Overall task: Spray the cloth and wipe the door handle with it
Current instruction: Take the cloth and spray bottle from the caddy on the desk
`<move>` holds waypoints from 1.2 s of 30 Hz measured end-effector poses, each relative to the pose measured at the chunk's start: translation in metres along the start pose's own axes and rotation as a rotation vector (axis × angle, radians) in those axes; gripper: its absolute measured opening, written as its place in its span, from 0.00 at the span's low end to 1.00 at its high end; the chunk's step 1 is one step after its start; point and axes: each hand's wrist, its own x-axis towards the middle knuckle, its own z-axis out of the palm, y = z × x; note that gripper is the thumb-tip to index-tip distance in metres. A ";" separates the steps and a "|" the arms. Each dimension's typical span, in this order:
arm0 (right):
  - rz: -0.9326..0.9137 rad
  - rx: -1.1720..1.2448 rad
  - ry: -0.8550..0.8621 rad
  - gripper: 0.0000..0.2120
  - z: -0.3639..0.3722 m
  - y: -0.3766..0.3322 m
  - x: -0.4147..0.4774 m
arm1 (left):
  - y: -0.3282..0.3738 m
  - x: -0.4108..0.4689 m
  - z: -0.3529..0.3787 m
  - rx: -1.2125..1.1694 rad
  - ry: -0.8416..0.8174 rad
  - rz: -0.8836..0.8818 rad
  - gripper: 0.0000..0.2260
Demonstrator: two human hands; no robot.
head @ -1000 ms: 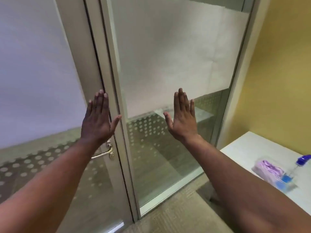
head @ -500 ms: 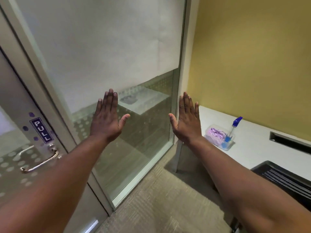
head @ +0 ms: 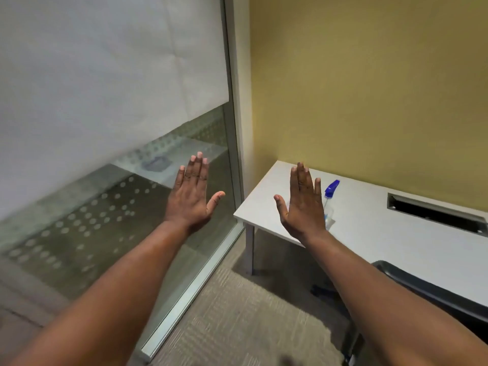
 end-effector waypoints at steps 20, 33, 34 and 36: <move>0.244 0.084 -0.296 0.41 0.101 0.149 0.034 | 0.126 0.139 0.193 -0.118 -0.261 0.146 0.37; 0.522 0.184 -0.367 0.40 0.203 0.175 0.070 | 0.154 0.213 0.336 -0.178 -0.545 0.386 0.36; 0.553 0.196 -0.376 0.40 0.211 0.176 0.074 | 0.155 0.217 0.345 -0.173 -0.573 0.426 0.35; 0.611 0.239 -0.393 0.39 0.226 0.176 0.081 | 0.158 0.225 0.361 -0.162 -0.636 0.500 0.33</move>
